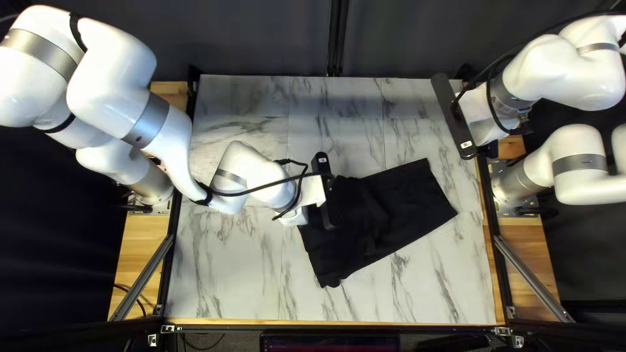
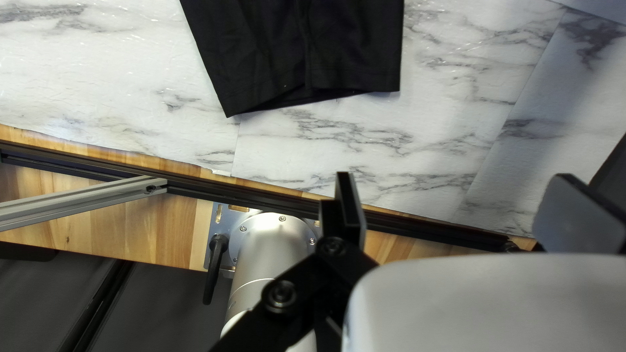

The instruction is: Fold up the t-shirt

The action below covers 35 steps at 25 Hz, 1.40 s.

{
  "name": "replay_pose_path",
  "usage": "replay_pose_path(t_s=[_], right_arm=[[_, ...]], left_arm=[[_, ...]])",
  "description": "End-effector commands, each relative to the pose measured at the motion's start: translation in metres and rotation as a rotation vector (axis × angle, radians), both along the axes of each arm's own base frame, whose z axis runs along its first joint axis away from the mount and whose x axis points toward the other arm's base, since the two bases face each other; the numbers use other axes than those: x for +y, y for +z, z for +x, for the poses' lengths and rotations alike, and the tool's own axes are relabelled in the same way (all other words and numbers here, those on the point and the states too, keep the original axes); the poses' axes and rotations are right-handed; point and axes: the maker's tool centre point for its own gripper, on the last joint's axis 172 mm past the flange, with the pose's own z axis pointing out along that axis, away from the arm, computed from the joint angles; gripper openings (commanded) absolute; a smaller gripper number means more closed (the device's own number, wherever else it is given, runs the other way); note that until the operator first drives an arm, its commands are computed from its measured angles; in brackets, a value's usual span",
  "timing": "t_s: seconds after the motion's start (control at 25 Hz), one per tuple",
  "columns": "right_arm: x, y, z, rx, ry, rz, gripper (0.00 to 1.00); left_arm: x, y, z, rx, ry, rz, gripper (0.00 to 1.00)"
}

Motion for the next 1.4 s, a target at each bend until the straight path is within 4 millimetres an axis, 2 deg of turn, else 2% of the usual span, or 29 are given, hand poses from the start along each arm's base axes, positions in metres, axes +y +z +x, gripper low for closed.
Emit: replay_pose_path(t_s=[0.04, 0.24, 0.36, 0.4, 0.44, 0.56, 0.72, 0.92, 1.04, 1.12, 1.28, 1.32, 1.36, 1.4], right_arm=[[0.000, 0.000, 0.000, 0.000, 0.000, 0.000, 1.00], [0.000, 0.000, 0.000, 0.000, 0.000, 0.000, 1.00], [0.000, 0.000, 0.000, 0.000, 0.000, 0.000, 1.00], [0.000, 0.000, 0.000, 0.000, 0.000, 0.000, 1.00], [0.000, 0.000, 0.000, 0.000, 0.000, 0.000, 1.00], [0.000, 0.000, 0.000, 0.000, 0.000, 0.000, 1.00], [0.000, 0.000, 0.000, 0.000, 0.000, 0.000, 1.00], [0.000, 0.000, 0.000, 0.000, 0.000, 0.000, 1.00], [0.000, 0.000, 0.000, 0.000, 0.000, 0.000, 1.00], [0.000, 0.000, 0.000, 0.000, 0.000, 0.000, 1.00], [0.000, 0.000, 0.000, 0.000, 0.000, 0.000, 1.00], [0.000, 0.000, 0.000, 0.000, 0.000, 0.000, 1.00], [0.000, 0.000, 0.000, 0.000, 0.000, 0.000, 1.00], [0.000, 0.000, 0.000, 0.000, 0.000, 0.000, 1.00]], left_arm=[[-0.007, 0.017, -0.005, -0.019, 0.002, 0.030, 0.00], [-0.008, -0.009, -0.013, -0.029, 0.006, 0.007, 0.00], [-0.011, -0.012, -0.017, -0.025, 0.012, -0.004, 0.03], [-0.012, -0.012, -0.017, -0.021, 0.014, -0.006, 0.21], [-0.012, -0.012, -0.017, -0.014, 0.018, -0.005, 1.00], [-0.010, -0.008, -0.017, 0.000, 0.027, -0.001, 1.00], [0.001, 0.021, -0.022, 0.008, 0.035, 0.024, 1.00], [0.021, 0.082, -0.040, 0.024, 0.051, 0.087, 1.00], [0.038, 0.141, -0.060, 0.036, 0.060, 0.142, 1.00], [0.044, 0.160, -0.067, 0.038, 0.059, 0.165, 1.00], [0.077, 0.222, -0.094, 0.029, 0.021, 0.223, 1.00], [0.082, 0.231, -0.098, 0.026, 0.011, 0.229, 1.00], [0.095, 0.256, -0.107, 0.017, -0.013, 0.244, 1.00], [0.099, 0.265, -0.110, 0.009, -0.031, 0.252, 1.00]])
